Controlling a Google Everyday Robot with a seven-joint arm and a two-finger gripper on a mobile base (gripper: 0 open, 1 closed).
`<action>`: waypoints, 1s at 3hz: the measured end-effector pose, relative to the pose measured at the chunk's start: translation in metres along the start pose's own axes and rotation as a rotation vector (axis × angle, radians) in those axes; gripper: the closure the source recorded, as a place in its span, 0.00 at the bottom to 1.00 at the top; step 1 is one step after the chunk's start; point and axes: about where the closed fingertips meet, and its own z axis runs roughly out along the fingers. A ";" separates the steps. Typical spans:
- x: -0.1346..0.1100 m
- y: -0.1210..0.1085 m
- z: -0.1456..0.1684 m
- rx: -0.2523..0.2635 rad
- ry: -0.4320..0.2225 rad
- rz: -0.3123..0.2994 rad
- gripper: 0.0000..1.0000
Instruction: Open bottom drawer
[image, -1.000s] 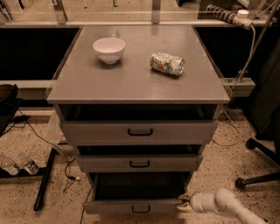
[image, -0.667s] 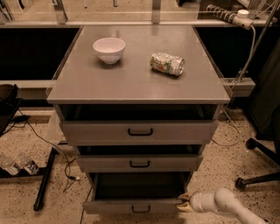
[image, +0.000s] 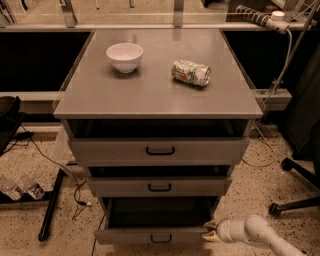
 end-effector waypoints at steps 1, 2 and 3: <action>0.000 0.000 0.000 0.000 0.000 0.000 0.34; -0.001 0.008 0.007 -0.017 0.014 -0.015 0.11; -0.011 0.046 0.042 -0.072 0.034 -0.092 0.00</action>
Offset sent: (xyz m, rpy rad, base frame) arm -0.0324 0.0587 -0.0541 -0.1099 0.0399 0.1378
